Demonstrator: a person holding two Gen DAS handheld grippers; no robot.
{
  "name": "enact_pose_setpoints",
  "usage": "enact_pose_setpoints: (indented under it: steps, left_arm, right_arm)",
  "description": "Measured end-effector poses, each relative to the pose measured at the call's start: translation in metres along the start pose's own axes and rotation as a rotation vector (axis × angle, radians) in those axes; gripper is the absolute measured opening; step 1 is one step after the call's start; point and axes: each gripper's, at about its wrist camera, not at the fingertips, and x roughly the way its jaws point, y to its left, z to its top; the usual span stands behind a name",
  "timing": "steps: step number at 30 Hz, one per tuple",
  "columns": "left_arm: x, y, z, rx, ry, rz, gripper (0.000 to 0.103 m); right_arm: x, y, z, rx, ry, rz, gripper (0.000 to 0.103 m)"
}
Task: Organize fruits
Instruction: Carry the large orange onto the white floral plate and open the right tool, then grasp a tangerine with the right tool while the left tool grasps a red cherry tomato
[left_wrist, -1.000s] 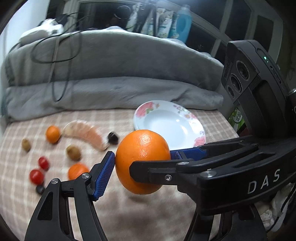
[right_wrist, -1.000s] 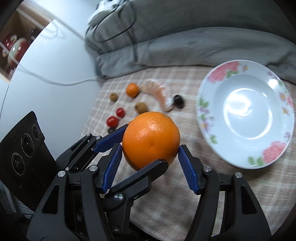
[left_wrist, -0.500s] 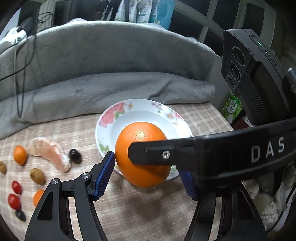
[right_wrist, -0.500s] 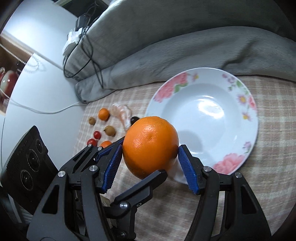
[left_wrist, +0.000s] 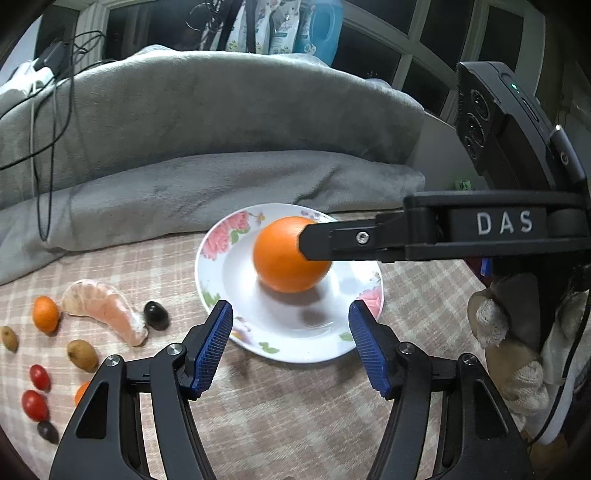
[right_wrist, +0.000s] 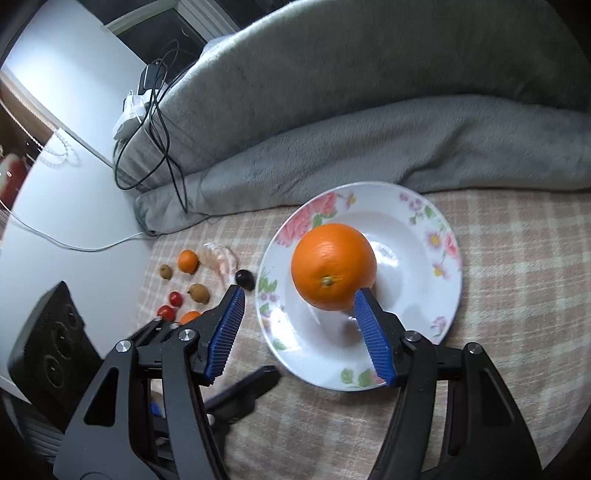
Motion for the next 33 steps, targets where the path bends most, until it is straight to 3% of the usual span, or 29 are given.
enact_pose_setpoints:
  steps: [2,4,17,33]
  left_arm:
    - [-0.006,0.003,-0.002,-0.002,-0.008,0.008,0.065]
    - [-0.009,0.006,-0.003,-0.007,-0.012,0.010,0.065]
    - [-0.040,0.039,-0.013,-0.065,-0.043,0.078,0.065]
    - [-0.111,0.128,-0.064,-0.217,-0.073,0.334,0.065]
  right_arm:
    - [-0.002,0.005,-0.001,-0.032,-0.014,-0.032,0.066]
    - [-0.005,0.011,-0.003,-0.055,-0.033,-0.054,0.074]
    - [-0.011,0.033,-0.007,-0.151,-0.102,-0.152,0.075]
    - [0.021,0.089,-0.006,-0.381,-0.103,-0.179,0.076]
